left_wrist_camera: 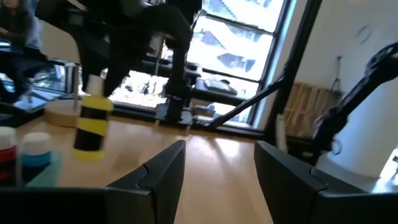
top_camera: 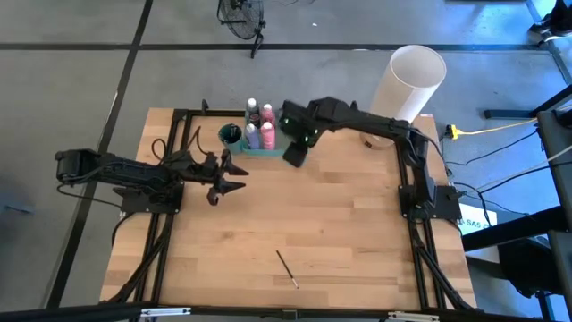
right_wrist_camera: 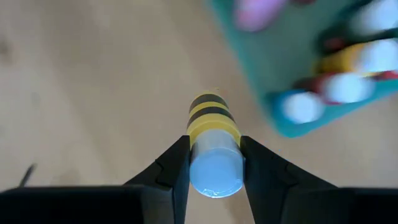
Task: Pick & Place Paint Supplies
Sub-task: Put the small yellow paint bottle into the green bin
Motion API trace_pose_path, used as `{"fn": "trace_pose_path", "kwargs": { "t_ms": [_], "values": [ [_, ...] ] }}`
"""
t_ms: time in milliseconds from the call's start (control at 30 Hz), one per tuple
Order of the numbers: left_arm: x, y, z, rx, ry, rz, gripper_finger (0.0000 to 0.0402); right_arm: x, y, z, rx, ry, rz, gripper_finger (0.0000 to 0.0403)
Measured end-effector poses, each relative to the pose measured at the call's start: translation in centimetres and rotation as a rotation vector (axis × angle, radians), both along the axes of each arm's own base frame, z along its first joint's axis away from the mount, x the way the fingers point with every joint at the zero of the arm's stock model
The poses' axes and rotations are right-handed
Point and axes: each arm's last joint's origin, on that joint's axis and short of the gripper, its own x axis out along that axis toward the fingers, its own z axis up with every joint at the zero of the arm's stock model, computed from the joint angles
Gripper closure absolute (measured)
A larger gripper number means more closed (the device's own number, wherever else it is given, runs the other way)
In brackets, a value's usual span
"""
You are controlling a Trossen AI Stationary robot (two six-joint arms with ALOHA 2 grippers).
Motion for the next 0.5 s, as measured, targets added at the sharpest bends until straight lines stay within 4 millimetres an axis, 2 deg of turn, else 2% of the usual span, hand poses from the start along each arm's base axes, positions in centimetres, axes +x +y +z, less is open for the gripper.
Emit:
{"fn": "trace_pose_path", "kwargs": {
  "t_ms": [300,500],
  "values": [
    [0.1,-1.3,0.4,-0.093,-0.023,-0.1,0.0214,1.2,8.6,0.0,0.038,-0.002,0.159,0.0284],
    [0.3,-2.8,-0.6,-0.103,0.079,-0.182,0.0213,1.4,13.3,0.0,0.04,-0.032,0.235,0.0284]
  ]
}}
